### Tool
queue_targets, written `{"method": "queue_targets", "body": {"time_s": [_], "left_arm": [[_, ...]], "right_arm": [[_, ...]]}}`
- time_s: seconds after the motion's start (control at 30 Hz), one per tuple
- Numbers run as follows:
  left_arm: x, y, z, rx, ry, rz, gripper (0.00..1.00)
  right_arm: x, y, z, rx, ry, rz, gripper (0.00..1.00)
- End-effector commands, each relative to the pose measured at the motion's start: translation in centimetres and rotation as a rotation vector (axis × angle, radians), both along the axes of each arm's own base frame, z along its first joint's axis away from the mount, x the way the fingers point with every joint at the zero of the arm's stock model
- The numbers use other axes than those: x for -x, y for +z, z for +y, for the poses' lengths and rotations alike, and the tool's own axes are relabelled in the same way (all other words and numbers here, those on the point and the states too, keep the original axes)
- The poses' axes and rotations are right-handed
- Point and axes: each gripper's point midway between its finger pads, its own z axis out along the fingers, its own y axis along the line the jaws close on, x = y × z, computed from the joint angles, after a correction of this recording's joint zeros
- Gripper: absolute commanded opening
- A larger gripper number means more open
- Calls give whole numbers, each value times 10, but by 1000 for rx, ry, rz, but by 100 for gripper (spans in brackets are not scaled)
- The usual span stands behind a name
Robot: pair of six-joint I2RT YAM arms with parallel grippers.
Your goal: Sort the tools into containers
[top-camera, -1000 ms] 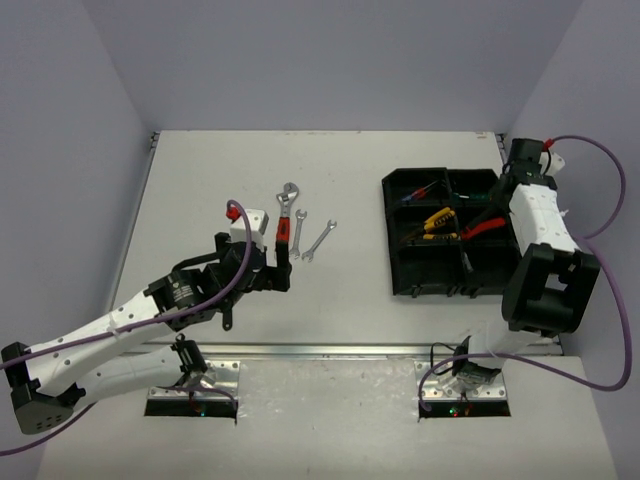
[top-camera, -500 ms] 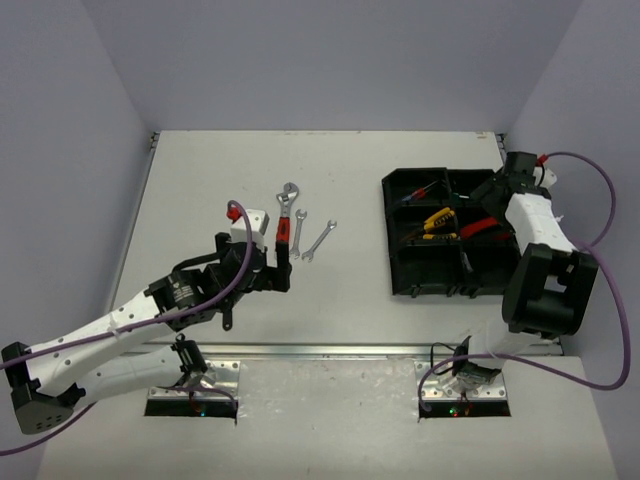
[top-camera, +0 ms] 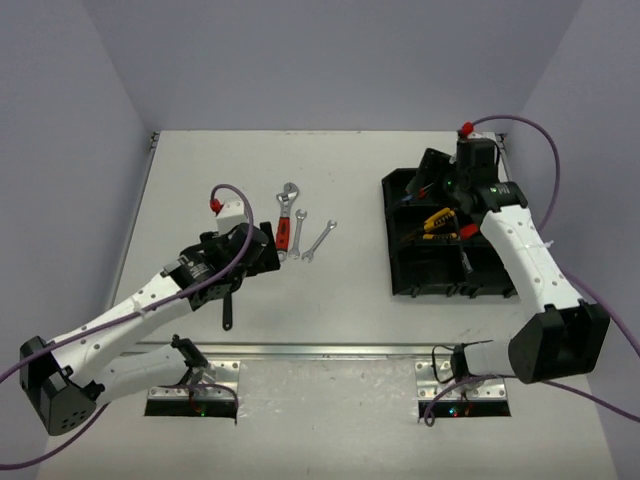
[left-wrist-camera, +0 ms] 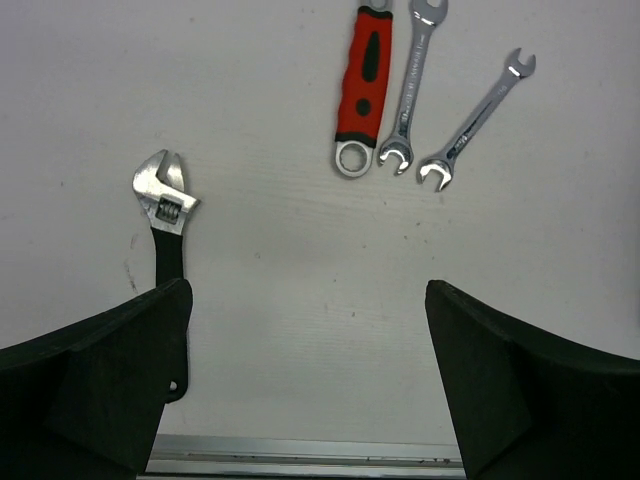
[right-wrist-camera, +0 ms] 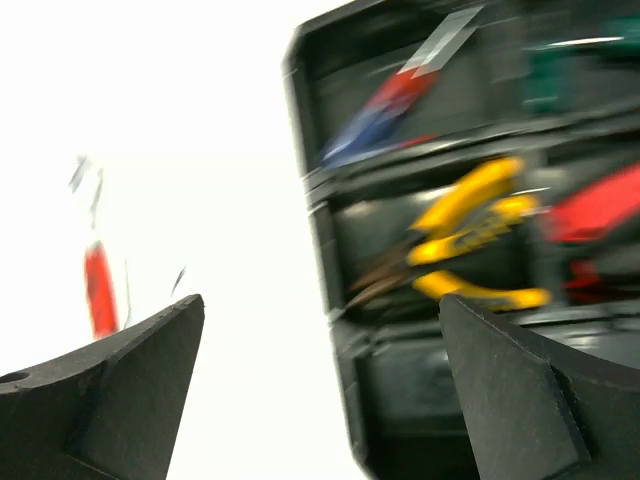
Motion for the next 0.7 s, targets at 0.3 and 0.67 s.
{"method": "queue_targets", "body": {"time_s": [0.3, 0.67], "left_arm": [[-39, -56, 39, 141, 262, 166, 100], [-40, -59, 55, 133, 305, 183, 100]], "right_arm": [[79, -19, 94, 99, 412, 37, 99], [94, -29, 103, 11, 446, -5, 99]]}}
